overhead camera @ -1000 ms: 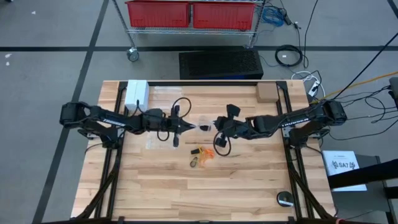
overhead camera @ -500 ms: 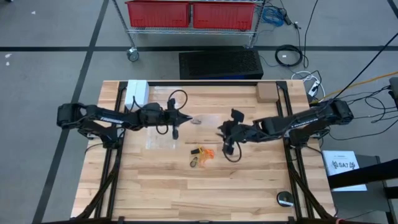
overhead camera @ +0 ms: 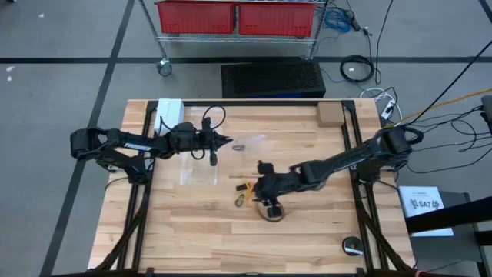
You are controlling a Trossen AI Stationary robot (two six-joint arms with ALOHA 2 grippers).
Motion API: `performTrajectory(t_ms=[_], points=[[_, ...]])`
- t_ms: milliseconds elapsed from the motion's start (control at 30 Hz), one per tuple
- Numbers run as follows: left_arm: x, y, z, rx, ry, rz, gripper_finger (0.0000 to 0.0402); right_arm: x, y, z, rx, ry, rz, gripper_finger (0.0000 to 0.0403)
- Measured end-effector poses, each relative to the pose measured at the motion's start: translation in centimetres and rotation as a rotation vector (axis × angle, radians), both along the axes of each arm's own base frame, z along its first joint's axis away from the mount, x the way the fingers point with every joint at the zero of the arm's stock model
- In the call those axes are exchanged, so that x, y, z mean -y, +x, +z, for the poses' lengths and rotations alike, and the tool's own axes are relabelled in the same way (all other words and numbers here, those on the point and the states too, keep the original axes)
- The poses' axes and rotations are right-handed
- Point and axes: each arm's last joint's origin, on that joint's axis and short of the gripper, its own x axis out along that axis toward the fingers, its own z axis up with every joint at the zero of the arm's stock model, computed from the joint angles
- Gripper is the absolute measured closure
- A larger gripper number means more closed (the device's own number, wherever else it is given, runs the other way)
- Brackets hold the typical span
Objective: Sort rubber bands
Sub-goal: Put the bottom black rubber band into the transparent zip bag
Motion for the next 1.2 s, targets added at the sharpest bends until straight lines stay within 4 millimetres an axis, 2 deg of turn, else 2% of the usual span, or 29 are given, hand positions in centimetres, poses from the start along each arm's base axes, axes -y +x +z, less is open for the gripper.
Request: performTrajectory(t_ms=[200, 333, 533, 767, 900, 1200], points=[[-0.7, -0.3, -0.1, -0.008, 0.001, 0.010, 0.0400, -0.7, 4.6, -0.6, -0.201, -0.093, 0.188, 0.0258], [-1.3, -0.6, -0.3, -0.034, -0.008, 0.034, 0.0400, -0.7, 7.0, -1.8, -0.328, -0.183, 0.276, 0.0258], [-2.0, -1.0, -0.7, -0.073, 0.001, 0.061, 0.0400, -1.1, 9.8, -3.1, -0.377, -0.249, 0.409, 0.0234], [-2.6, -1.3, -1.0, -0.103, 0.007, 0.083, 0.0400, -1.3, 11.8, -4.8, -0.393, -0.299, 0.484, 0.0199], [-2.7, -1.4, -1.0, -0.110, 0.004, 0.088, 0.0400, -1.0, 12.1, -5.6, -0.401, -0.310, 0.500, 0.0188], [-2.8, -1.4, -1.0, -0.110, 0.005, 0.093, 0.0400, -0.9, 12.7, -8.2, -0.438, -0.344, 0.548, 0.0203]])
